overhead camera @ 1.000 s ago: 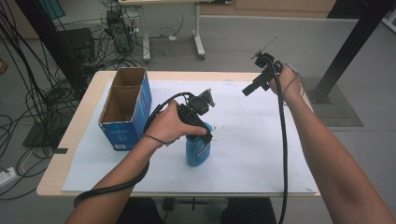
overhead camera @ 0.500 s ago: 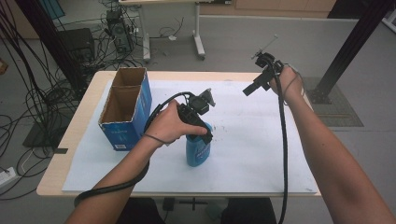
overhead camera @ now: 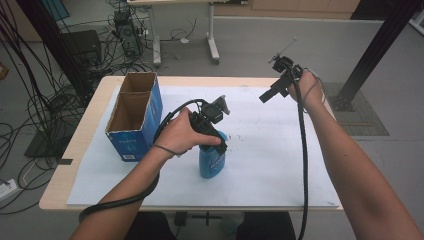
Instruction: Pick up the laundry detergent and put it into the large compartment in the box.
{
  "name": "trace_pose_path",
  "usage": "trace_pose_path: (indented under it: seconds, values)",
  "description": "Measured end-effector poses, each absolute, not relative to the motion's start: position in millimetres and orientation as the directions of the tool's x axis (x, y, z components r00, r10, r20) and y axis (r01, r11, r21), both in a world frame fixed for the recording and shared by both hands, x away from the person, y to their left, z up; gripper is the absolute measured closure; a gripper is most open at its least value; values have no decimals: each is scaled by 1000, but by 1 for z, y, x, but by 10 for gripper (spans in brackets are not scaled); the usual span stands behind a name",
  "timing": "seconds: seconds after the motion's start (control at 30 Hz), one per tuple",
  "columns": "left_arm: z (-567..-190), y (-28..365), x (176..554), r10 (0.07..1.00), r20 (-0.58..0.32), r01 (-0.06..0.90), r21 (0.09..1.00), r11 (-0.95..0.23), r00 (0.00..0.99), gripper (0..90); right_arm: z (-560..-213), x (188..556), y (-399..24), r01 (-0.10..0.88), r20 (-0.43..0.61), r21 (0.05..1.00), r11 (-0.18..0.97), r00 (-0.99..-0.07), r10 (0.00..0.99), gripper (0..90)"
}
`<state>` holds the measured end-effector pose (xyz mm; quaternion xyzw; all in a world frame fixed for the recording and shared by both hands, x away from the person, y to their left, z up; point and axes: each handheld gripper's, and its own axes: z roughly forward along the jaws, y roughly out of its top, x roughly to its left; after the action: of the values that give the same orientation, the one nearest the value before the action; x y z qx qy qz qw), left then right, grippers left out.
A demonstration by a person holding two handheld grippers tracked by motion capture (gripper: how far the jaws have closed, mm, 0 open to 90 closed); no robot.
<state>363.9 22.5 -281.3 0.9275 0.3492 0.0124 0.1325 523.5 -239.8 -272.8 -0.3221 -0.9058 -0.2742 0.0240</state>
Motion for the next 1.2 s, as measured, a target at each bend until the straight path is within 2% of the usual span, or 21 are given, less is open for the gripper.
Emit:
trace_pose_path:
  seconds: [1.2]
  values:
    - [-285,20,363,642,-52,634,241,-735,765,117,-273,523,-241,600,222,481,640,-789,573,29]
